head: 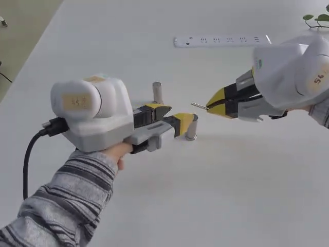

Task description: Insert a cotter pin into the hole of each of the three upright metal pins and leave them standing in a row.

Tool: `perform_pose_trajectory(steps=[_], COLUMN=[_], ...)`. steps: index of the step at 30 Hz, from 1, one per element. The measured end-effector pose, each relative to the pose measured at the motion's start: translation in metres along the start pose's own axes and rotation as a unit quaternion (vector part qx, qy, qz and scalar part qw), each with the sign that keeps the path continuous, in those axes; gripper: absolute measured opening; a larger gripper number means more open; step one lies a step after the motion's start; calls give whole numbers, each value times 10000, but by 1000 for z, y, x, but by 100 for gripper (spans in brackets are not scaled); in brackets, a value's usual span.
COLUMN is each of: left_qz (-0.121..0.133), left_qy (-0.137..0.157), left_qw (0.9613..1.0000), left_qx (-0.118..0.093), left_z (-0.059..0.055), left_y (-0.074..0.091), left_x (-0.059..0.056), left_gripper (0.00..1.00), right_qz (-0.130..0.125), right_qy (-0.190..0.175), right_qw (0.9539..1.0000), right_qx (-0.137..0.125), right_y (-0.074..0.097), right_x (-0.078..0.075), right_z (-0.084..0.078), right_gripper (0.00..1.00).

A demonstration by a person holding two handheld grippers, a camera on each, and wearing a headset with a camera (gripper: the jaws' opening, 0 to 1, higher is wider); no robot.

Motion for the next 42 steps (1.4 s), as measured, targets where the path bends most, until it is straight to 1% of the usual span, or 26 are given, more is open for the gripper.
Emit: perform_pose_trajectory(steps=[2, 4, 6, 11, 15, 19, 23, 26, 32, 34, 37, 38, 39, 41, 42], left_qz=[-64, -159, -196, -227, -318, -361, -388, -458, -481, -493, -526, -534, -543, -526, -502], left_qy=[79, 263, 418, 472, 536, 569, 609, 786, 933, 880, 417, 314, 122, -80, -158], left_qw=[9999, 9995, 9989, 9985, 9979, 9975, 9972, 9955, 9940, 9944, 9973, 9976, 9980, 9982, 9983], left_qx=[24, 55, 81, 135, 178, 194, 214, 249, 294, 312, 302, 300, 290, 285, 267], left_z=[0, -1, -1, -3, -5, -5, -5, -6, -6, -7, -7, -8, -7, -7, -7], left_y=[-1, -1, -2, -2, -2, -3, -3, -4, -4, -4, -3, -4, -3, -3, -3], left_x=[-2, -4, -5, -7, -10, -12, -12, -14, -13, -13, -15, -16, -16, -16, -15], left_gripper=[19, 17, 15, 11, 4, 0, 0, 0, 0, 0, 0, 0, 0, 0, 0], right_qz=[28, 63, 92, 132, 117, 133, 111, 115, 115, 107, 106, 102, 128, 121, 105], right_qy=[25, 126, 202, 320, 329, 390, 388, 398, 395, 375, 214, -40, -261, -492, -523], right_qw=[10000, 9999, 9997, 9993, 9992, 9990, 9990, 9990, 9990, 9991, 9995, 9997, 9992, 9982, 9980], right_qx=[-30, -50, -80, -129, -175, -177, -176, -172, -167, -180, -202, -215, -257, -315, -333], right_y=[0, 0, 0, 1, 1, 1, 1, 1, 2, 1, 1, 1, 0, -1, 0], right_x=[2, 6, 9, 14, 15, 16, 15, 16, 16, 17, 18, 19, 17, 15, 15], right_z=[3, 7, 11, 19, 22, 26, 27, 27, 27, 27, 27, 26, 24, 21, 21], right_gripper=[0, 0, 0, 0, 0, 0, 0, 0, 0, 0, 0, 0, 0, 0, 0])
Point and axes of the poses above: the centre of the closed fingertips' face, and the gripper's own axes: y roughly backward along the fingers, x roughly to its left, z roughly out of its top, the point moved 5 cm from there along y, roughly backward along the fingers, and after that the axes turned 15 degrees about y, right-handed, at the moved point
